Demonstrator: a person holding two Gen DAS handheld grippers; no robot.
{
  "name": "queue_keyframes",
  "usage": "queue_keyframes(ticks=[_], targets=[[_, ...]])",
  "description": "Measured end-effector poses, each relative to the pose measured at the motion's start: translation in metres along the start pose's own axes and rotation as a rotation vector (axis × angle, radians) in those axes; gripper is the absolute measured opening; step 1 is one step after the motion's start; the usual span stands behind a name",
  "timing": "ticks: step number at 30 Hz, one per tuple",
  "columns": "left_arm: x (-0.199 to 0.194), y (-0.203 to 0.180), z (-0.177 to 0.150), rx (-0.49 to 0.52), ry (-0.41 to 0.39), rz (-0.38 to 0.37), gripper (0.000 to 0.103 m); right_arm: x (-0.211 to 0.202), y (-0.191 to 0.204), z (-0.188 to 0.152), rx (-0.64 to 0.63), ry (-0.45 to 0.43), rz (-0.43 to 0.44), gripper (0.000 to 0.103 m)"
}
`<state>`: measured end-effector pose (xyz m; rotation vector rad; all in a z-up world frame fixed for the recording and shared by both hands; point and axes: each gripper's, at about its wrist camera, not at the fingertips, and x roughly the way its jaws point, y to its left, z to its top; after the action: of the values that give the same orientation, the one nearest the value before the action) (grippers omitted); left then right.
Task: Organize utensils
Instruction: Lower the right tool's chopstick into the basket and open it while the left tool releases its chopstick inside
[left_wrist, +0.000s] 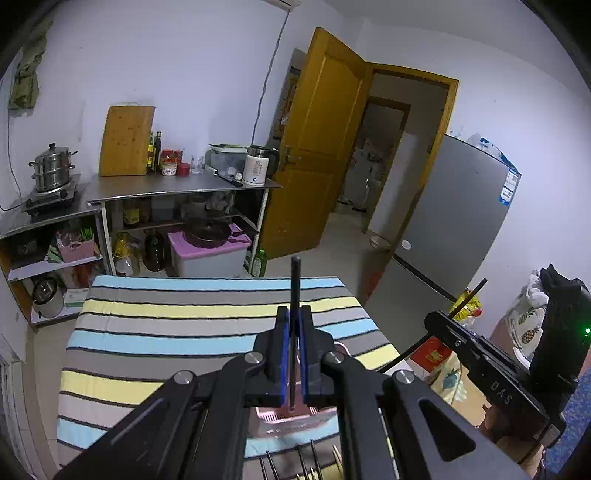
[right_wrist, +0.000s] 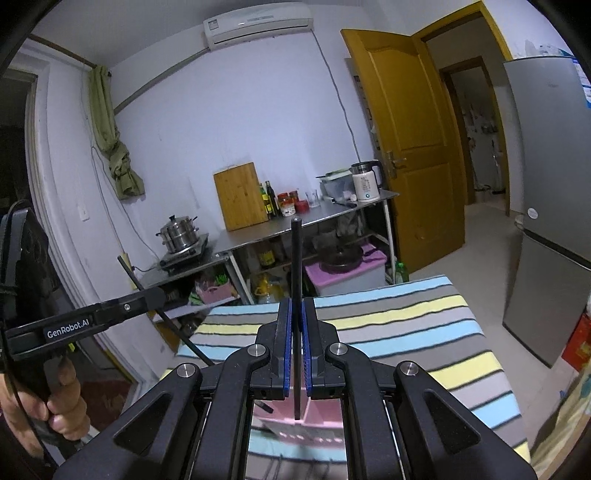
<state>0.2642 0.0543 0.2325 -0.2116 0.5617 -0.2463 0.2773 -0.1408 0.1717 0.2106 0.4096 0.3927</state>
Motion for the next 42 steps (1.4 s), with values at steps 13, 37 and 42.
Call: queue_keyframes(ticks=[13, 37, 42], targets=[[0.052, 0.019, -0.034, -0.062, 0.089, 0.010, 0.005, 0.051, -0.005, -0.037, 0.012, 0.100, 0.000, 0.005], [0.032, 0.023, -0.066, -0.087, 0.059, 0.024, 0.040, 0.030, -0.028, -0.056, 0.024, 0.132, -0.015, 0.027], [0.012, 0.024, -0.083, -0.085, 0.045, 0.026, 0.040, 0.001, -0.029, -0.061, 0.011, 0.107, -0.023, 0.028]])
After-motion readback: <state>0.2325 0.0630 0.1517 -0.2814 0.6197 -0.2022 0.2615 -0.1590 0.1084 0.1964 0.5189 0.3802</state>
